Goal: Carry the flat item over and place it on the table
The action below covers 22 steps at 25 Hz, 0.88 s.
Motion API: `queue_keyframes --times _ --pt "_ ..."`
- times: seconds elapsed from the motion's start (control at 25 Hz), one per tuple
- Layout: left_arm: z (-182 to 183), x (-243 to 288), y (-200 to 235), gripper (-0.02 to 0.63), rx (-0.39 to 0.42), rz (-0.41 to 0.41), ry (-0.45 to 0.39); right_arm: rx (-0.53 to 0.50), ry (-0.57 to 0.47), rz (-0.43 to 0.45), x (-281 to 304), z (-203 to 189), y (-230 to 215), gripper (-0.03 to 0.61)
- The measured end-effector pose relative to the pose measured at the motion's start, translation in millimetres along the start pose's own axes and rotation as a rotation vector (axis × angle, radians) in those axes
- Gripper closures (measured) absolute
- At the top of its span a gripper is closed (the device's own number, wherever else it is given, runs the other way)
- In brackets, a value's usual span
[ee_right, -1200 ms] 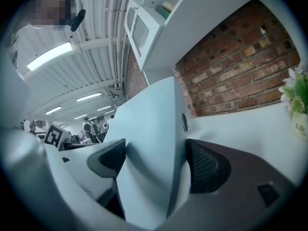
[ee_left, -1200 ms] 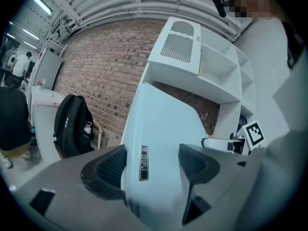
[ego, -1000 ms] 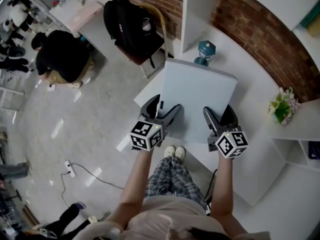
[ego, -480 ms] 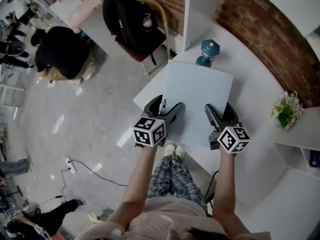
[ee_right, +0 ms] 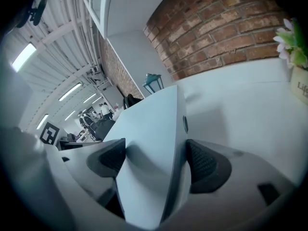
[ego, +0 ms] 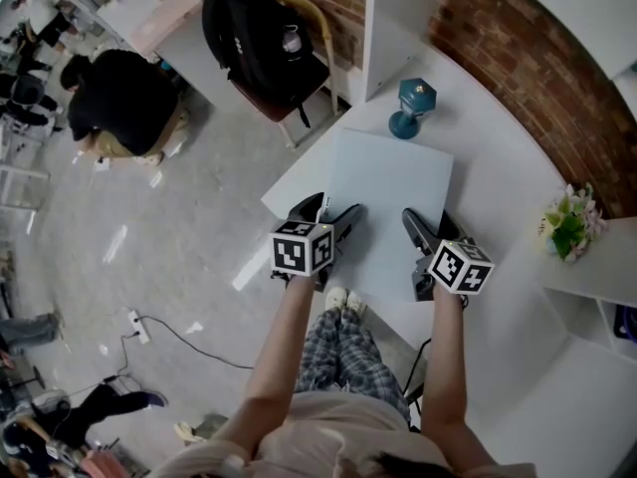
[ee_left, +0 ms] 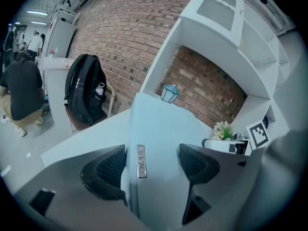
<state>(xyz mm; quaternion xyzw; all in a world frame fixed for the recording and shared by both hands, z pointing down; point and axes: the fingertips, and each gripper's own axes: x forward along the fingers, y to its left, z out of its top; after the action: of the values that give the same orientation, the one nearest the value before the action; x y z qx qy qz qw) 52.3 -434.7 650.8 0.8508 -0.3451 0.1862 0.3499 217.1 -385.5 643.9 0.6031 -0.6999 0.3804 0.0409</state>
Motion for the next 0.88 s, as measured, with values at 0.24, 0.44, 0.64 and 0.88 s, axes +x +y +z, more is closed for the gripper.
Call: queue_keyframes --times 0.24,0.44,0.64,0.88 --pt "-17.2 15.7 10.2 0.272 -0.037 0.039 0.103 0.011 0.103 -0.069 12.7 -12.7 -12.5 0.173" --pt "-20.2 23.7 10.9 0.272 0.024 0.078 0.162 -0.062 0.172 -0.14 16.6 -17.1 -16.7 0.173" --pt "-20.5 24.1 12.0 0.272 0.009 0.065 0.162 -0.073 0.175 -0.148 17.1 -15.8 -16.7 0.16" --pt "-16.9 23.6 11.3 0.272 0.019 0.051 0.144 -0.061 0.153 -0.142 16.0 -13.4 -17.0 0.148"
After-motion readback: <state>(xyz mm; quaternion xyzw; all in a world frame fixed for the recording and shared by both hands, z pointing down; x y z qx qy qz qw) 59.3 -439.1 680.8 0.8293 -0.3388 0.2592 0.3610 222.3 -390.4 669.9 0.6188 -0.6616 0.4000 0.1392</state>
